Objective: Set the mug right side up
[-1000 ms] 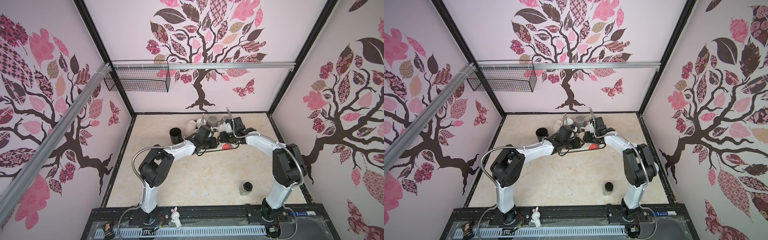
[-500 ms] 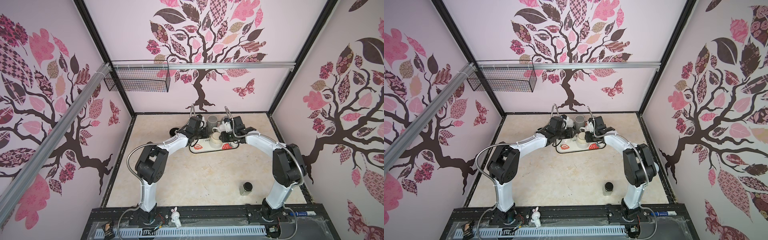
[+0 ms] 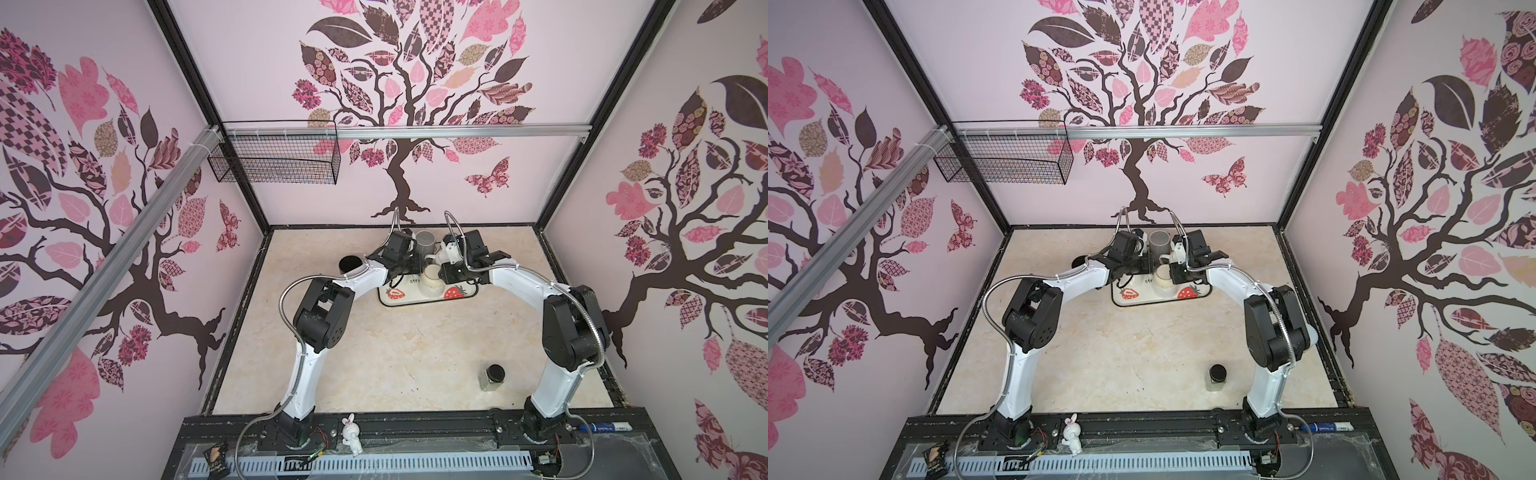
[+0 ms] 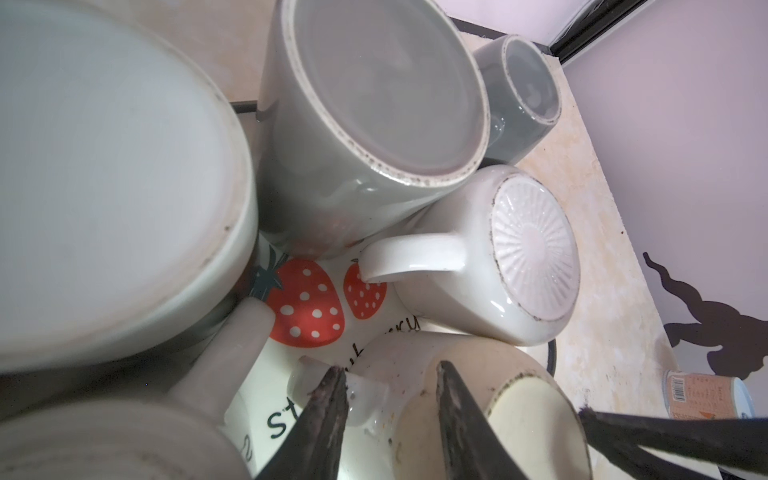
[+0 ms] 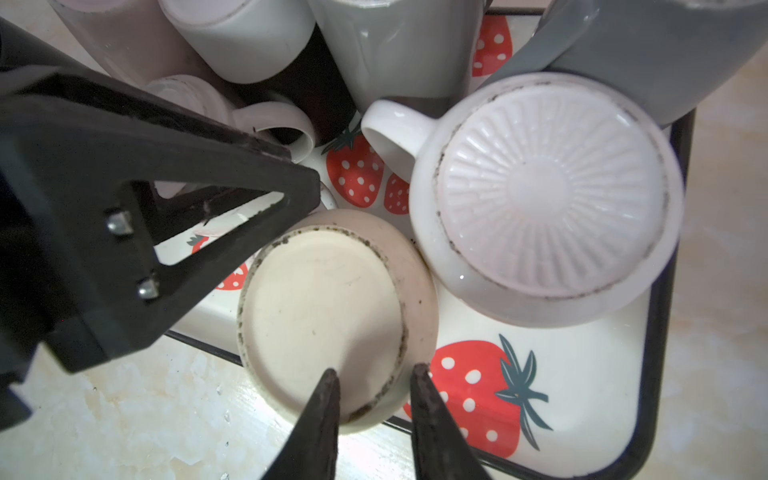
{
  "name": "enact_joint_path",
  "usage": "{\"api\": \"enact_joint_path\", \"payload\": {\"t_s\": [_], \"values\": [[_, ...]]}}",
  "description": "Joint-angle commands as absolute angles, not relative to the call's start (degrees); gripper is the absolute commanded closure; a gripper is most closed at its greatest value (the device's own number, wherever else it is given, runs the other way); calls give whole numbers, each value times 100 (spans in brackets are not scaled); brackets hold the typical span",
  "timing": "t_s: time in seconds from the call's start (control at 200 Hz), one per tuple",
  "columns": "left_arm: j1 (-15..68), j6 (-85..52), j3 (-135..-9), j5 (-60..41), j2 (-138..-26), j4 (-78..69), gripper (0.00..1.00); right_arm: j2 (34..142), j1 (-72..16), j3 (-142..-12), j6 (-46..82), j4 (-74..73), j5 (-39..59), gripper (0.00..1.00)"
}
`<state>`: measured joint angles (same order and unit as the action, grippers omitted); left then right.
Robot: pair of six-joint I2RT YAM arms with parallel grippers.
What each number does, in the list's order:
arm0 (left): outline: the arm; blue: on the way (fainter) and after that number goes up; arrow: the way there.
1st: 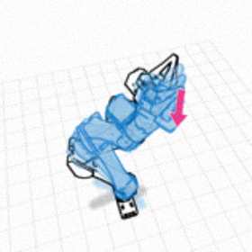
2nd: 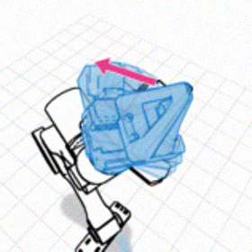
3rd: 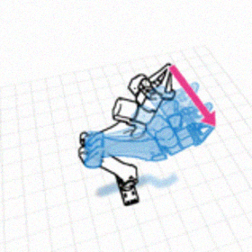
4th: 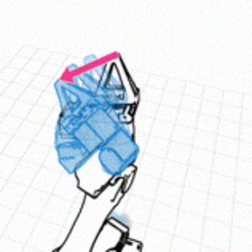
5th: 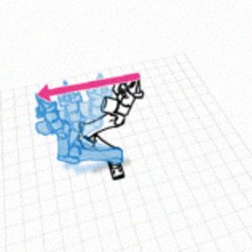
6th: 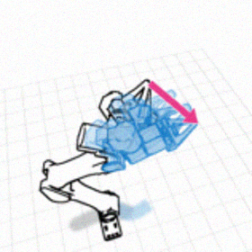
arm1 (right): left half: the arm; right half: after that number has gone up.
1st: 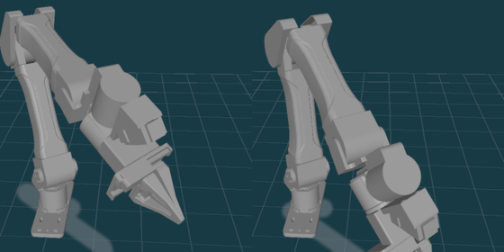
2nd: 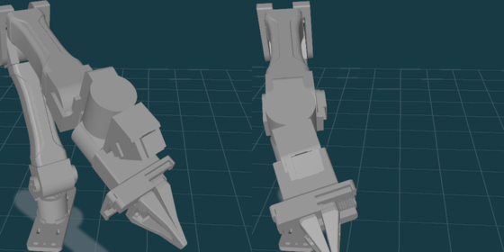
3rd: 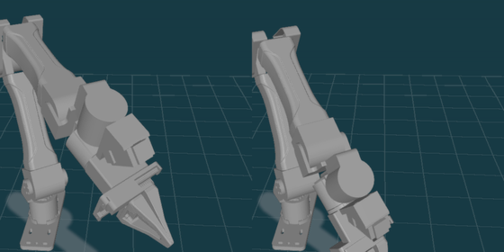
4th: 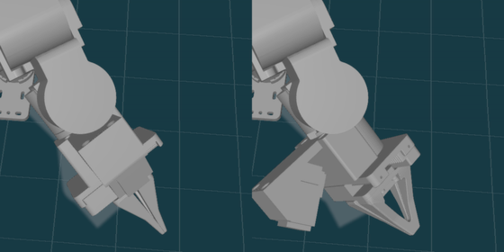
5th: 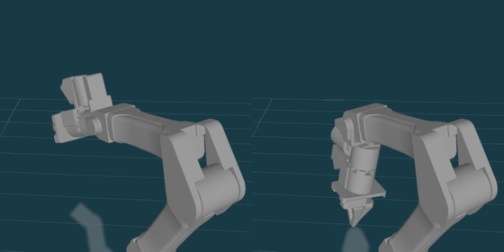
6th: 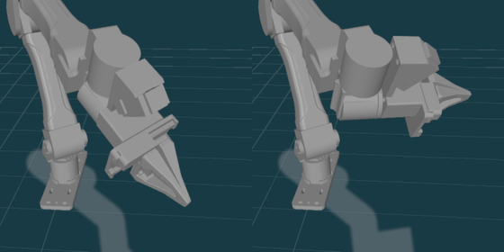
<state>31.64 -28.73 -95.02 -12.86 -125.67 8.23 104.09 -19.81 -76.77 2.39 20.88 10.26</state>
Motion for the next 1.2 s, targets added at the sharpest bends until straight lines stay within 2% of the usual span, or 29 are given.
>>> {"api": "enact_joint_path", "payload": {"t_s": [0.0,0.14,0.29,0.69,1.025,1.195], "values": [[3356,-2954,-9391,-1380,-12420,985,61,10225,-1986,-7875,35,2353,1013,66],[3507,-3182,-8786,-1297,-12065,671,61,10108,-1986,-8047,66,2595,869,46],[3626,-3398,-8370,-1266,-11848,537,61,9795,-1985,-7976,282,2662,883,39],[3946,-3328,-7697,-1023,-11135,462,61,9211,-1979,-7279,766,2690,967,35],[3808,-1525,-7908,-462,-10929,1308,55,9503,-1986,-7103,755,2511,1217,35],[3799,-356,-7832,-106,-10847,1502,46,9532,-1984,-7030,746,2486,1283,35]]}}
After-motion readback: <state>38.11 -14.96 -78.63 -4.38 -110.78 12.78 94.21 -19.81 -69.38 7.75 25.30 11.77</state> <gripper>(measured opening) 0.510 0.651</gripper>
